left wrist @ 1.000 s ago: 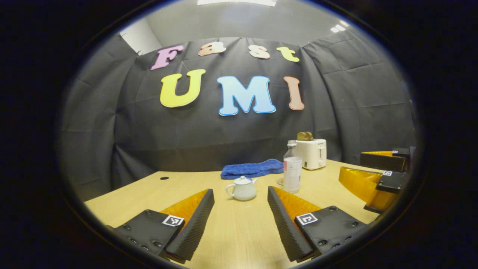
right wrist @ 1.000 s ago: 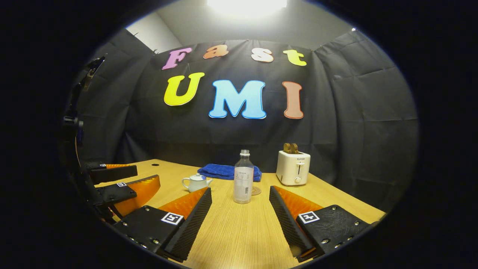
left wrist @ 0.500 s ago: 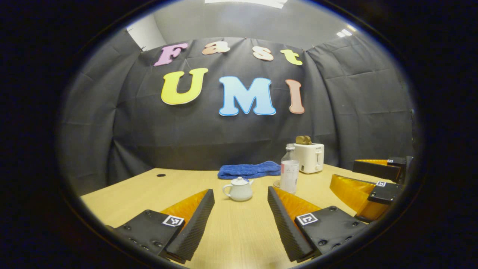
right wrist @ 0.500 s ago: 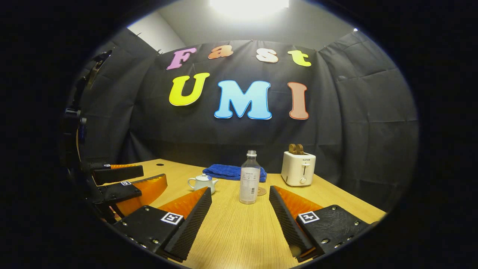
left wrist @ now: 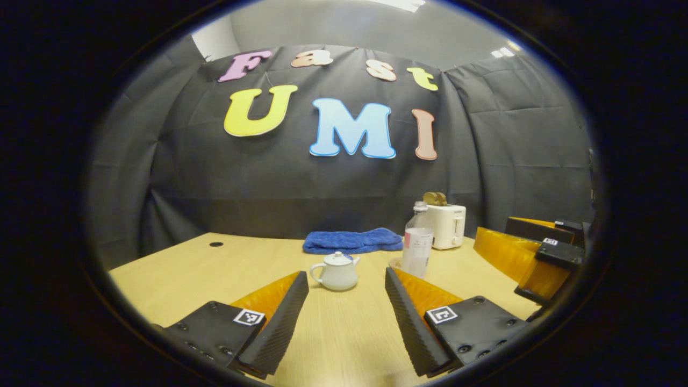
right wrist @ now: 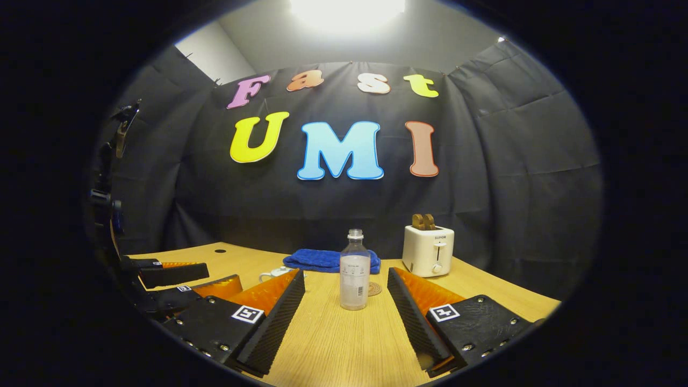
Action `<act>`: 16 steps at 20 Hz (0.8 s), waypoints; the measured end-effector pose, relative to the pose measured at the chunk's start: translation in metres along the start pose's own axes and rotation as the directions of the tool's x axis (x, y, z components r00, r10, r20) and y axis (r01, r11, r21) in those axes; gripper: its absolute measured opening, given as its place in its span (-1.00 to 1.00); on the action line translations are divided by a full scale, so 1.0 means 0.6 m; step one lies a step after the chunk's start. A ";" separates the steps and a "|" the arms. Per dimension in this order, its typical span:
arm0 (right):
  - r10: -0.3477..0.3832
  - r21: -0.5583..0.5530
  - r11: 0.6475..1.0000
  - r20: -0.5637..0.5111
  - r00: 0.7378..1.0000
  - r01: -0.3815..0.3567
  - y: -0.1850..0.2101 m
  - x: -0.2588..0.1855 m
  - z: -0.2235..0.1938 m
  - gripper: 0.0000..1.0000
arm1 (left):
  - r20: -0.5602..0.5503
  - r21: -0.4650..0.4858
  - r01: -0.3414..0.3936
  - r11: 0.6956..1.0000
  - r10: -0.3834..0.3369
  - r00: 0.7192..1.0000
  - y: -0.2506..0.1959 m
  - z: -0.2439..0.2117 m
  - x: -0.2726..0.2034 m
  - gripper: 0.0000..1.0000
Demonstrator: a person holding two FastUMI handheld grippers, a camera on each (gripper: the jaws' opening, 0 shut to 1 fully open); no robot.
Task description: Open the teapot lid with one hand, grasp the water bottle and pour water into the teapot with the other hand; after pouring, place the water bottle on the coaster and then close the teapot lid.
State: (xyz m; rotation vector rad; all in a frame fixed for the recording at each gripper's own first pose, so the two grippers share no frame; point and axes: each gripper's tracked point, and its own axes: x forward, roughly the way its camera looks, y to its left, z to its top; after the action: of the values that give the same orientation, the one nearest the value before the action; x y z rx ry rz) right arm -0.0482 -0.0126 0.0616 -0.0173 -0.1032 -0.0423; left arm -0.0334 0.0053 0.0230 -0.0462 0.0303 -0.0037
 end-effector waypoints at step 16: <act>-0.044 0.003 0.999 -0.140 0.989 0.045 -0.013 0.176 -0.056 0.92 | -0.015 0.059 0.050 0.997 -0.049 0.999 0.004 -0.007 0.168 0.92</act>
State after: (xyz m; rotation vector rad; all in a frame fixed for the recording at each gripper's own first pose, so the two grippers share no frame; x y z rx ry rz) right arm 0.0599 -0.0251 0.0394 -0.0059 0.0364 -0.0880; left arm 0.0670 0.0069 0.0156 0.0130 0.0430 -0.0545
